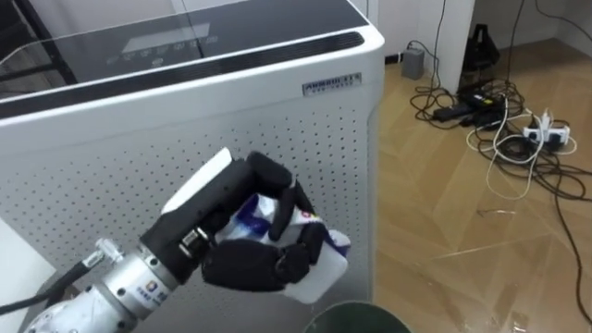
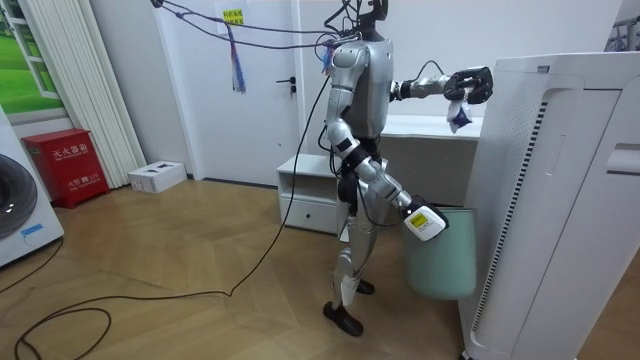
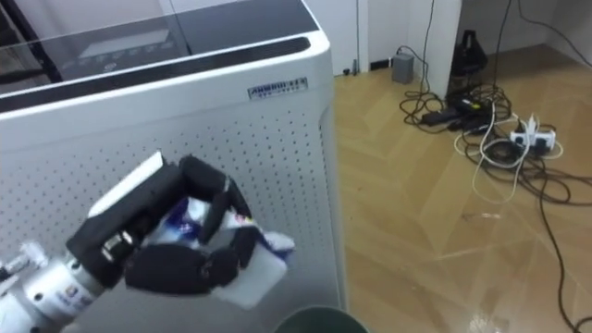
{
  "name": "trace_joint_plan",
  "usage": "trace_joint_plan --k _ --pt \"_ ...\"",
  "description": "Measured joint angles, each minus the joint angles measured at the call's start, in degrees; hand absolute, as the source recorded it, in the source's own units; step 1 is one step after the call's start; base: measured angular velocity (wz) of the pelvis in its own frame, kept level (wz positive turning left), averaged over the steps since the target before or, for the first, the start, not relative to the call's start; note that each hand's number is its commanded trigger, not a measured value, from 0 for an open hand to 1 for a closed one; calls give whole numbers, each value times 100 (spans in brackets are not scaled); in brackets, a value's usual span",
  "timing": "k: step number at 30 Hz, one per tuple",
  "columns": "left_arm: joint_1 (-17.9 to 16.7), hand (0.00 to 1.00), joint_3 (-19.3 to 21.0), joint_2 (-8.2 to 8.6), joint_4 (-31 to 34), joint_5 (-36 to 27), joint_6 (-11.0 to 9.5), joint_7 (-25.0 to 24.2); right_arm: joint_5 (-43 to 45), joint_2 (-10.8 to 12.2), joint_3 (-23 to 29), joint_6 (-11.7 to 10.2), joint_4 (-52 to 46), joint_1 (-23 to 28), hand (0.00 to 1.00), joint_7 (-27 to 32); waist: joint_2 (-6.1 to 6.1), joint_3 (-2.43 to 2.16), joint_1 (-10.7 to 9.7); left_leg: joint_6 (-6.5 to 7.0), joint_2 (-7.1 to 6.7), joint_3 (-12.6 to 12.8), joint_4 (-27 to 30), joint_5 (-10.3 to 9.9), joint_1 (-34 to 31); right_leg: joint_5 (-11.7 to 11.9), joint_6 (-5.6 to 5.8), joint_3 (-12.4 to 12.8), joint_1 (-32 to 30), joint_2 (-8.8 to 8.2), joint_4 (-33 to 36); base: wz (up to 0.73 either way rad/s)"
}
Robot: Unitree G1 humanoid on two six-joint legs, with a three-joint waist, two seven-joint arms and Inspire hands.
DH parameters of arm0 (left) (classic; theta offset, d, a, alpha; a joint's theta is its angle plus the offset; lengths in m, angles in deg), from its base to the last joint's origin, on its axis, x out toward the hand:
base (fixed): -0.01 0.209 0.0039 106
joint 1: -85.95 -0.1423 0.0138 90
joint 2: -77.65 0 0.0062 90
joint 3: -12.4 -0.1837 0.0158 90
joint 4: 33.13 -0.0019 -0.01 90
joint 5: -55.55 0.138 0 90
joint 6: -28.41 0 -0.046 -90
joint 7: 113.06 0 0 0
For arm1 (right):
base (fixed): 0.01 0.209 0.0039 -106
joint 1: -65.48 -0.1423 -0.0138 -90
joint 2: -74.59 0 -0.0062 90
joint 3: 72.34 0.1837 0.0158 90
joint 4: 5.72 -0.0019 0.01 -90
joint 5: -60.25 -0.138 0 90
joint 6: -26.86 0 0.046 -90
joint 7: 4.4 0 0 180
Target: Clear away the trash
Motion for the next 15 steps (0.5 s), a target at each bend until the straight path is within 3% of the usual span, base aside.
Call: trace_joint_plan --k 7,9,15 --pt "-179 100 -242 4 -128 -11 -39 -170 -52 -19 -47 0 -98 -33 100 52 -48 33 6 1 2 72 -4 0 -7 0 0 63 -51 10 39 -5" --pt "-328 100 -244 0 -294 239 -34 -162 -43 -25 -42 0 -238 -50 100 114 -60 40 -12 1 4 116 4 0 -48 0 0 85 -112 13 78 -8" --pt "-352 100 -257 1 -651 566 -38 16 -75 52 -44 -6 -386 -148 100 266 -69 42 -10 5 1 138 71 3 -256 1 -2 168 -361 6 191 -4"
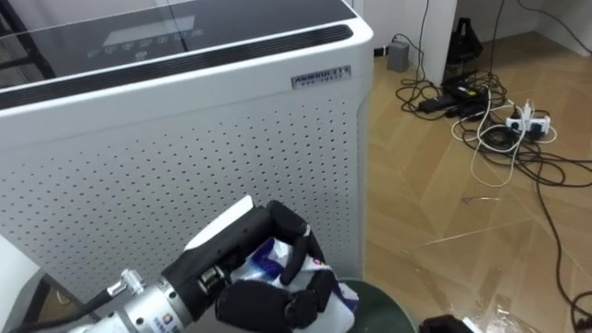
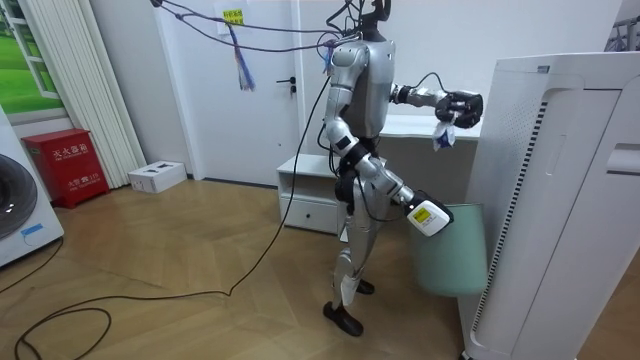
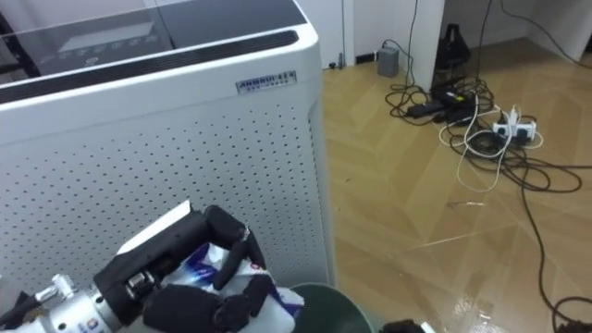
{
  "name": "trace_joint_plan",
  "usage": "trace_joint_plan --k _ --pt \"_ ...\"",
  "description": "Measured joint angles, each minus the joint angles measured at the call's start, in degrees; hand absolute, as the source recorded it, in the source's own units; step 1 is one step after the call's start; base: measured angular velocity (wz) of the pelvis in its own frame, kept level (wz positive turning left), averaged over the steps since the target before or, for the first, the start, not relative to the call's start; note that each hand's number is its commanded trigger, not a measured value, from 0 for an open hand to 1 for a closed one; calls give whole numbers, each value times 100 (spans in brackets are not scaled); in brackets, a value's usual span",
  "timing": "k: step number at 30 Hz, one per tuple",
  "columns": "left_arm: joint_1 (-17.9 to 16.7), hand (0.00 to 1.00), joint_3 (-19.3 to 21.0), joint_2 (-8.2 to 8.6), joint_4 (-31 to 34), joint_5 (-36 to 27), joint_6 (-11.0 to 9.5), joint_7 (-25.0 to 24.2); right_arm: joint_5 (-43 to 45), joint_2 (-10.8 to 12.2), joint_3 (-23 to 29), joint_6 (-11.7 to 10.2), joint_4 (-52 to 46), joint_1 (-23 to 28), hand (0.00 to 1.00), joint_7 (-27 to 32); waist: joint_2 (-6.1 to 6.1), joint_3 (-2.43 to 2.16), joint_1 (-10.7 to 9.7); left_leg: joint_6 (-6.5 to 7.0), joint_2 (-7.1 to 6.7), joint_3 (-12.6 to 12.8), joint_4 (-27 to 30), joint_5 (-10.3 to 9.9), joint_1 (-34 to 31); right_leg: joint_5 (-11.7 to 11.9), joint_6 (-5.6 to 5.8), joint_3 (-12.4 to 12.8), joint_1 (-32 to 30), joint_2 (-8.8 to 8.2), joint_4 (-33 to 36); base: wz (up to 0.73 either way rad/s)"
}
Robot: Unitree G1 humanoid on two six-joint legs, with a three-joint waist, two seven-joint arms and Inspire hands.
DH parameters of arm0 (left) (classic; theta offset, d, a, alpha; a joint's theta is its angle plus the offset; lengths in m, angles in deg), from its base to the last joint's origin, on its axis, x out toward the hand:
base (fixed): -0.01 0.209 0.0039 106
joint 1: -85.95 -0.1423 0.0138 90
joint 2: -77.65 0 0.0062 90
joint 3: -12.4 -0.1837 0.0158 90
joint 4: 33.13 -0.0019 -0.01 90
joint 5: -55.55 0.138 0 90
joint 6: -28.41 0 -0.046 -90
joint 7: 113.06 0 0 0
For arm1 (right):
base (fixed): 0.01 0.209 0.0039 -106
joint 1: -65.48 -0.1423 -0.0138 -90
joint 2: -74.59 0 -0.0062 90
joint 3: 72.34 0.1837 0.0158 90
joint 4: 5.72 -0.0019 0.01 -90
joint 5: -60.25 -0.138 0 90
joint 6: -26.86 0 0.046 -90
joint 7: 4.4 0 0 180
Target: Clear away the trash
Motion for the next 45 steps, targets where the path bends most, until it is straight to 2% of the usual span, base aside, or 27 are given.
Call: trace_joint_plan --k 4,5,8,11,12,15,17,18,24,26,33,39,45 --pt "13 100 -159 14 -405 206 -85 227 -16 30 -185 -1 0 -113 100 182 -19 9 -13 0 2 34 9 3 -74 -1 -1 20 -121 -5 68 -5" --pt "70 100 -278 78 -642 234 -97 283 -14 43 -264 -1 3 -182 100 207 -37 20 -23 0 2 36 43 4 -142 -1 -1 12 -194 -13 118 -3" --pt "125 100 -535 308 -1265 416 -124 486 -18 110 -379 -12 12 -325 100 246 -135 66 -20 1 4 109 99 6 -287 -2 -2 18 -376 -20 186 -6" --pt "125 100 -622 608 -1721 1134 -129 607 -15 222 -384 -21 7 -353 100 244 -214 61 -23 1 5 113 163 6 -475 14 -26 32 -544 -21 209 -1" --pt "160 100 -633 768 -1984 1239 -131 655 -15 281 -389 -21 6 -361 100 242 -232 51 -17 1 7 105 196 6 -555 18 -34 36 -611 -22 229 0" --pt "178 100 -701 1015 -2346 1344 -135 868 -15 348 -399 -21 7 -377 100 136 -247 49 -22 1 10 107 247 6 -714 30 -47 43 -763 -23 245 0" --pt "242 53 -799 1094 -2570 1344 -181 944 -15 350 -436 -25 6 -381 100 19 -246 48 -18 1 12 113 258 6 -758 30 -47 38 -799 -22 251 0" --pt "285 0 -848 1140 -2696 1346 -195 1000 -15 373 -438 -37 4 -390 100 -72 -254 45 -14 1 16 144 258 6 -786 30 -48 51 -853 -22 278 -5" --pt "518 0 -938 1341 -3297 1384 -383 1268 -13 518 -507 -110 4 -418 100 -264 -281 52 -13 1 22 193 306 6 -965 37 -59 59 -1062 -27 350 -3" --pt "540 0 -975 1362 -3485 1385 -407 1332 -12 534 -546 -110 4 -420 100 -290 -289 50 -18 1 22 202 307 6 -965 37 -59 61 -1069 -28 360 -2" --pt "543 0 -963 1357 -3724 1442 -419 1489 -10 596 -569 -110 6 -433 100 -411 -372 54 3 1 22 249 347 6 -1024 39 -62 60 -1161 -42 432 -3" --pt "542 0 -963 1365 -3725 1625 -510 1509 -7 639 -639 -112 5 -431 100 -544 -380 57 1 1 26 249 373 6 -1029 49 -78 58 -1156 -41 435 0" --pt "526 0 -965 1350 -3746 1673 -513 1512 53 621 -661 -112 9 -414 100 -584 -378 57 -19 1 29 226 392 6 -1038 49 -78 52 -1151 -43 439 0"
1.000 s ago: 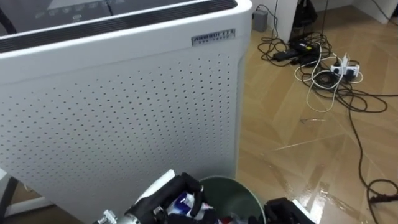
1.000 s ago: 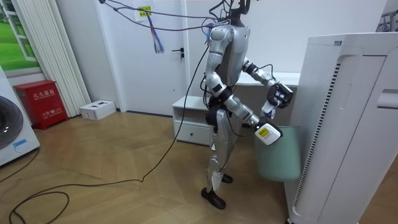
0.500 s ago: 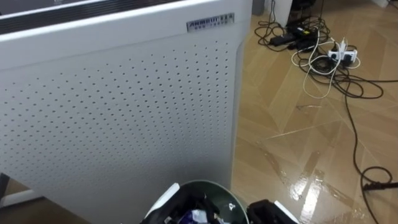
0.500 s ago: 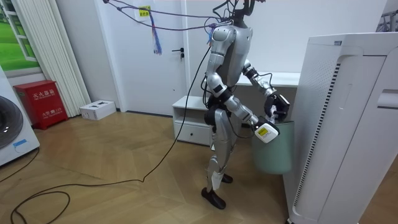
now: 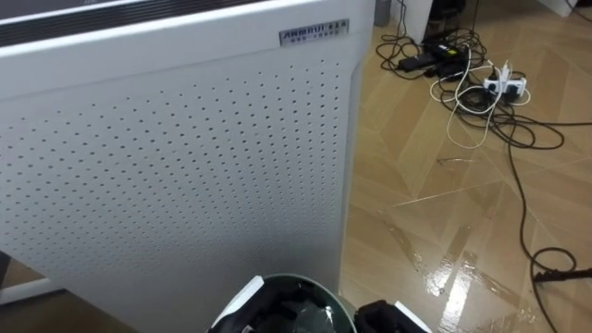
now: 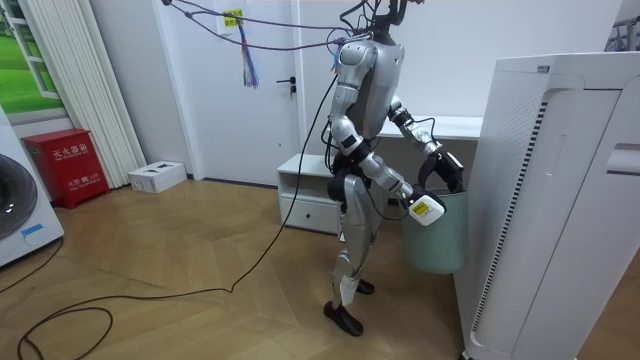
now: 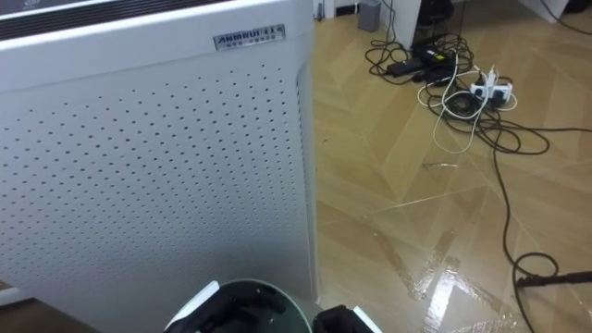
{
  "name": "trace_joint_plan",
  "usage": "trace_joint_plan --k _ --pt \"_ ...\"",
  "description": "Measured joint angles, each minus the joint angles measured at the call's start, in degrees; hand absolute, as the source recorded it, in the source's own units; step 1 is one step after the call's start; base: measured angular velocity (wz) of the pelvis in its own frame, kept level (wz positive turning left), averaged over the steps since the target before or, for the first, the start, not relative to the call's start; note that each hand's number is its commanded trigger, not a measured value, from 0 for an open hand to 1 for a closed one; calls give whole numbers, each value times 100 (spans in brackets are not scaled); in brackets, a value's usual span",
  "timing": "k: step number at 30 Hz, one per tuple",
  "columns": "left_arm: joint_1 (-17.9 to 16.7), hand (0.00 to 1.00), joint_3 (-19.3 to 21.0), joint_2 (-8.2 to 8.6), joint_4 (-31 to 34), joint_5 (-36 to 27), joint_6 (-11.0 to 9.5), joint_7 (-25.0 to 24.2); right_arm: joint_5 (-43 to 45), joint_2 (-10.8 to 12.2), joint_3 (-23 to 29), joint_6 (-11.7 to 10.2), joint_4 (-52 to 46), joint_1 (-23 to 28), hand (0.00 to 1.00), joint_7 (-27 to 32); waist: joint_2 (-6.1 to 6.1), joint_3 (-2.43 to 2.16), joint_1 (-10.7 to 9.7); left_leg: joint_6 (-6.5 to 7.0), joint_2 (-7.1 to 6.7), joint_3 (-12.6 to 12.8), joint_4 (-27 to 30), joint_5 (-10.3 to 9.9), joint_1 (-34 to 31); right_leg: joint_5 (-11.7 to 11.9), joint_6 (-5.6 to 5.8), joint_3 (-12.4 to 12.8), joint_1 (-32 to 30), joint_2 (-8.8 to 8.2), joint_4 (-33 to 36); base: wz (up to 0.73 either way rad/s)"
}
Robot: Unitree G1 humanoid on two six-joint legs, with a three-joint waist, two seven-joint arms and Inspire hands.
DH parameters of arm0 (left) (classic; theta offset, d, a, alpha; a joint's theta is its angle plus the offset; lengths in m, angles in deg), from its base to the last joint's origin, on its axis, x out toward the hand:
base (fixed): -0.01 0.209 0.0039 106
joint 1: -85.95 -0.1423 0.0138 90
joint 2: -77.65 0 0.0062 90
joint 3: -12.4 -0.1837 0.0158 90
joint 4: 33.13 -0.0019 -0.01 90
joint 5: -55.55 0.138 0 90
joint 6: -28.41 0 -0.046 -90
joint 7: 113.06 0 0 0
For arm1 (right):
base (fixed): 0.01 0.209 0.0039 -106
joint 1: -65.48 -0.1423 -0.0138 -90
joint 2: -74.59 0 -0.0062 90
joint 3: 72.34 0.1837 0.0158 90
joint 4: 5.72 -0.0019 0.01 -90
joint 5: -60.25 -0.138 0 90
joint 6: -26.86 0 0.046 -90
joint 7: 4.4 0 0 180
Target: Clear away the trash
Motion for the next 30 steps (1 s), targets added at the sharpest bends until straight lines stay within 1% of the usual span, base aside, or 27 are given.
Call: trace_joint_plan --k 7,8,12,16,18,20,21,23,24,26,27,28,30 --pt "-11 0 -3 7 -12 17 -3 0 5 -2 0 0 -1 4 100 -1 3 -1 2 0 3 0 15 0 0 0 0 -7 0 -2 17 0" --pt "-11 0 -2 6 -14 20 -4 0 4 -47 4 0 0 4 100 -2 3 -2 4 0 2 0 15 0 4 0 0 -7 0 -3 23 0" --pt "-17 0 -3 3 -30 11 -10 0 -4 -95 3 -2 7 14 100 -9 3 -2 6 0 1 -1 28 0 21 0 0 -4 13 -4 42 0" --pt "-31 0 -4 5 -165 -17 -67 5 -4 -157 1 -10 36 77 100 -7 1 -2 8 0 -3 -2 16 0 70 -2 -1 -28 35 -16 81 0" --pt "-87 0 -1 -18 -166 -7 -77 6 -4 -238 24 -65 47 180 100 -6 -2 -4 18 0 -9 -9 5 0 84 -2 -1 -53 48 -26 77 0" --pt "-179 0 13 -14 -165 55 -81 5 -2 -240 90 -161 199 253 100 -11 -8 -11 13 3 -22 -46 -14 2 116 -6 -7 -102 96 -41 61 6" --pt "-246 0 15 -16 -162 105 -84 4 -2 -201 210 -189 358 335 100 -7 -31 -38 0 4 -25 -66 -42 7 137 -8 -9 -160 123 -52 40 9" --pt "-354 0 92 -13 -189 104 -95 3 -3 -170 274 -227 696 383 100 3 -65 -53 -5 4 -25 -94 -58 14 183 -9 -10 -227 209 -54 -21 12" --pt "-424 0 141 -6 -241 104 -99 12 -3 -147 381 -231 971 438 100 16 -83 -81 -28 4 -29 -143 -60 14 207 -10 -10 -268 270 -56 -56 20" --pt "-552 0 247 -17 -243 105 -106 63 -24 -154 577 -234 1312 613 100 72 -112 -116 -27 4 -39 -240 -72 14 250 -9 -7 -396 395 -67 -156 27" --pt "-671 0 346 -18 -247 110 -106 119 -36 -154 704 -234 1490 735 100 119 -131 -127 -12 4 -37 -271 -101 14 319 -6 -2 -464 516 -63 -243 25" --pt "-720 0 379 -27 -263 94 -106 153 -72 -155 747 -235 1577 782 100 159 -136 -129 -16 3 -37 -301 -108 14 359 -6 -1 -492 578 -61 -274 19" --pt "-787 0 421 -61 -518 91 -103 329 -226 -155 906 -239 1998 849 100 335 -155 -136 -10 3 -37 -368 -213 15 573 -2 17 -513 824 -39 -415 11"
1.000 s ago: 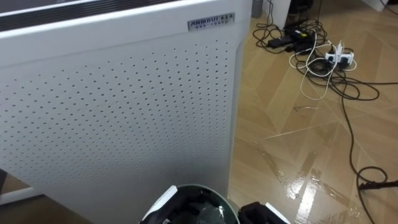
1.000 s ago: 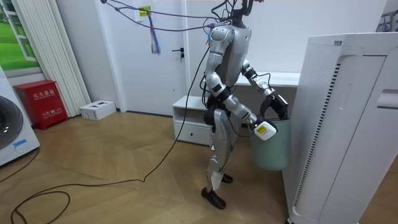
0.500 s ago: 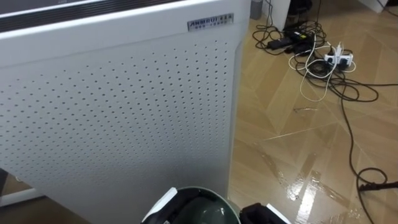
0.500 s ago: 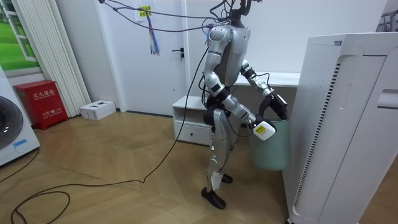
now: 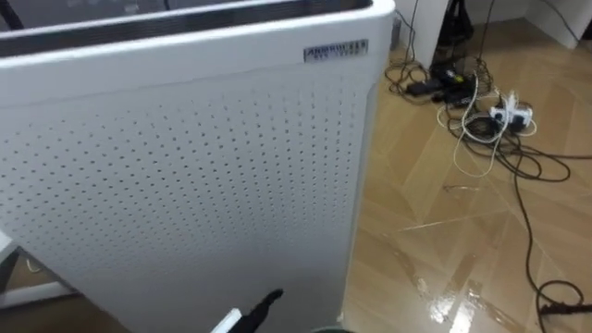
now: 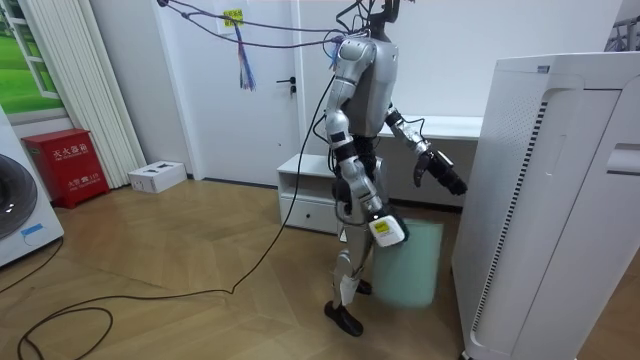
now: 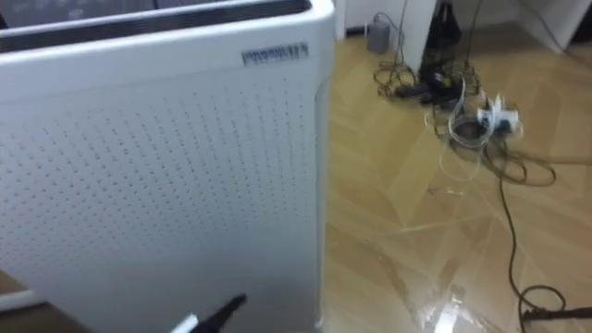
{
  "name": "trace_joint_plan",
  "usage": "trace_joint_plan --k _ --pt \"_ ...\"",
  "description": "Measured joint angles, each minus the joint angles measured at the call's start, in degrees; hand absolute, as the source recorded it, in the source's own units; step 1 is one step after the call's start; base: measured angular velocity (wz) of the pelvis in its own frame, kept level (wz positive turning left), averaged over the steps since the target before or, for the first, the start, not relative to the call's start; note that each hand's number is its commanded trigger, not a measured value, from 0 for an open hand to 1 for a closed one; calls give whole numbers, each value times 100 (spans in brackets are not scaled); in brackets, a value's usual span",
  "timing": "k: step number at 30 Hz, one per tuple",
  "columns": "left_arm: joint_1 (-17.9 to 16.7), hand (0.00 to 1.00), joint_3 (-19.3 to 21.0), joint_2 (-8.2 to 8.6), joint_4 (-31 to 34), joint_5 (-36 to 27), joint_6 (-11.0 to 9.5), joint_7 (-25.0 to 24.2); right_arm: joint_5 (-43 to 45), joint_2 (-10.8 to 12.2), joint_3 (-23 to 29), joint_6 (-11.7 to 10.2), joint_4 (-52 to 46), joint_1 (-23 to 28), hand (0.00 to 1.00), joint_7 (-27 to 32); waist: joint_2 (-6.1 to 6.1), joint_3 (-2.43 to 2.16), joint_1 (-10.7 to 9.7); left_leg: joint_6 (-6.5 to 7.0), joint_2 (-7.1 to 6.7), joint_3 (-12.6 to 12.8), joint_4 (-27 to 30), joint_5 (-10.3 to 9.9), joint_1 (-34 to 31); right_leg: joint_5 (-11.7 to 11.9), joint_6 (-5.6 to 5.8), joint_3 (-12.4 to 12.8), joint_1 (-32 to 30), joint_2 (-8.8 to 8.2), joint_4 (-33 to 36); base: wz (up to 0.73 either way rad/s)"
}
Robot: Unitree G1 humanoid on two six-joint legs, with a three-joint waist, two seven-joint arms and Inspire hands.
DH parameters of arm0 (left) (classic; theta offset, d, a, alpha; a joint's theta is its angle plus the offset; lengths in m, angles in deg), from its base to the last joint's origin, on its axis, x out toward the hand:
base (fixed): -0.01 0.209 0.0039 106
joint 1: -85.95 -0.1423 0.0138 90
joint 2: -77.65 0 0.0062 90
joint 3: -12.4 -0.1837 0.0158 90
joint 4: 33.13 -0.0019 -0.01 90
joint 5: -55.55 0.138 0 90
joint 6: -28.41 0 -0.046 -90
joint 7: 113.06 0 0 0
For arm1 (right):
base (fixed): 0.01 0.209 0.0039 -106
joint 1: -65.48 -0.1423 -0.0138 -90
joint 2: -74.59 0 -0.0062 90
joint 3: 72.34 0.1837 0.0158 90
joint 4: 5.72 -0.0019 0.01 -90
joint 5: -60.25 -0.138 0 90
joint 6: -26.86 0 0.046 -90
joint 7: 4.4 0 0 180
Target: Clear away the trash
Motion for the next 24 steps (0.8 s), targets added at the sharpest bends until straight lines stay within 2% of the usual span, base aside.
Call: trace_joint_plan --k 4,6,7,8,9,12,16,18,20,24 --pt "-6 0 206 38 -600 -1 -26 306 -133 3 300 -26 602 22 100 177 -62 -6 19 -15 10 -5 -157 9 298 5 20 15 301 50 -162 0" --pt "-252 0 364 34 -975 4 -11 489 -412 4 352 -54 674 260 100 208 -120 -67 22 -21 20 -8 -311 10 527 10 26 32 536 102 -324 -2" --pt "-308 0 411 31 -1043 7 -8 520 -446 10 401 -55 679 310 100 218 -133 -69 19 -23 19 -6 -344 9 590 10 27 30 582 107 -351 0" --pt "-358 0 508 36 -1266 12 -11 553 -448 23 518 -56 746 349 100 233 -142 -67 17 -24 26 -7 -393 10 670 14 34 30 655 120 -410 0" --pt "-366 0 618 43 -1560 12 -1 608 -451 54 662 -52 906 349 100 237 -191 -37 4 -24 34 -7 -431 10 737 14 34 22 720 120 -427 0" --pt "-504 0 989 60 -1939 13 26 759 -411 147 913 -45 1155 318 100 314 -204 -35 25 -23 33 4 -465 10 833 14 35 28 796 122 -455 0" --pt "-568 0 1247 117 -2558 12 44 878 -427 225 1120 -46 1483 271 100 361 -227 -24 24 -23 27 21 -540 10 946 26 55 37 902 126 -511 -2" --pt "-603 0 1393 184 -2960 11 137 929 -548 253 1214 -24 1688 278 100 362 -211 -19 24 -22 29 24 -622 10 1054 26 56 46 1003 132 -530 -3" --pt "-606 0 1508 210 -3145 9 261 954 -666 267 1234 17 1772 274 100 362 -250 -20 26 -22 32 32 -647 9 1115 26 56 62 1044 140 -530 -4" --pt "-627 0 1819 235 -3409 15 493 1024 -666 326 1457 38 1819 298 100 354 -240 -27 10 -26 51 78 -643 7 1131 26 56 102 1054 163 -541 -5"
